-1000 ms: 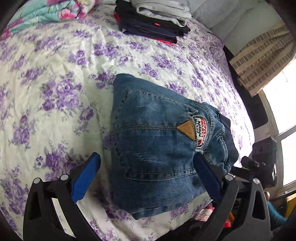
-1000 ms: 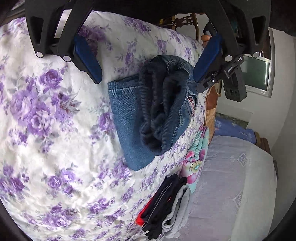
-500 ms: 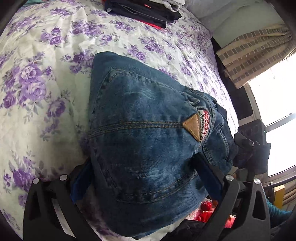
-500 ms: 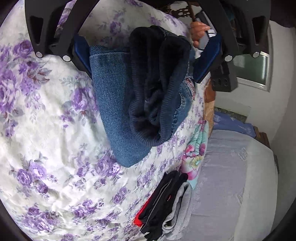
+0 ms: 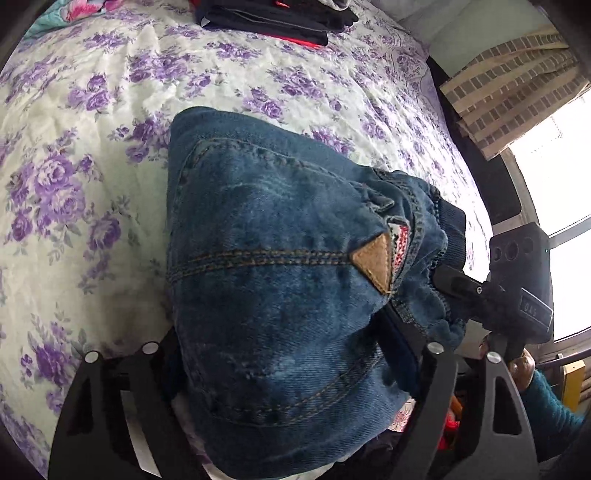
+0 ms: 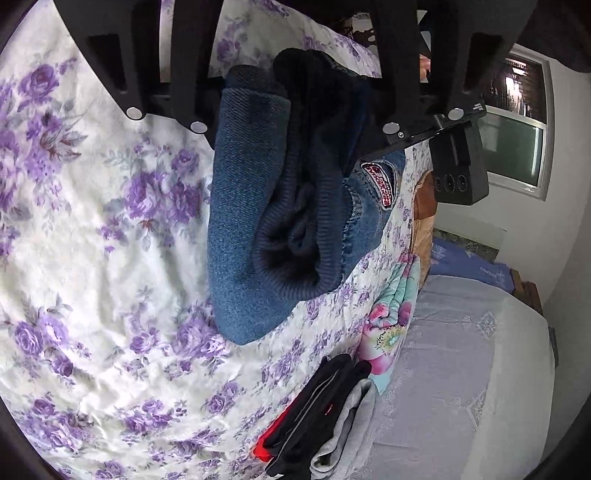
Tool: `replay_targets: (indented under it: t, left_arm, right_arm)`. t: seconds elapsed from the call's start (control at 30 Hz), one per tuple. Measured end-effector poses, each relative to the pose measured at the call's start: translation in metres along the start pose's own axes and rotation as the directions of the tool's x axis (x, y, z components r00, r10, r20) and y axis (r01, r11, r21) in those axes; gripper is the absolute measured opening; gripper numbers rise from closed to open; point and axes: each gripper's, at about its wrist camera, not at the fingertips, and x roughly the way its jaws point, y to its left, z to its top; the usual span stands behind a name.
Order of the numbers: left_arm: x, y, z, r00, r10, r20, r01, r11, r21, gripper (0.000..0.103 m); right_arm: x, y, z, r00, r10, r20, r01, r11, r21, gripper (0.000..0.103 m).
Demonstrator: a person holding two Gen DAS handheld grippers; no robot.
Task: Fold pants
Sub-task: 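Lift the folded jeans with the right gripper and carry toward the clothes stack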
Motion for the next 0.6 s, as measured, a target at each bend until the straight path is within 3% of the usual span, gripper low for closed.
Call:
replay_targets:
  t: [0.13,0.37,0.6]
  left_arm:
    - [-0.017,-0.017,0.003,0.998,0.056,0.025,-0.057,0.997,0.057,0.068]
    - [-0.051,-0.055,0.011,0.986,0.109,0.124,-0.126,0.981,0.145,0.067]
    - [-0.035,-0.073,0.021,0.983,0.160,0.095,-0.172,0.976,0.136,0.067]
  right_arm:
    - [-0.008,0.016,0.002,1.000,-0.009,0.015,0.010,1.000,-0.020,0.047]
    - [-0.037,0.038,0.008,0.995,0.042,0.089,-0.037,0.998,-0.057,0.046]
    - [-0.044,0.018,0.018,0.996,0.044,0.080,-0.042,0.999,-0.034,0.046]
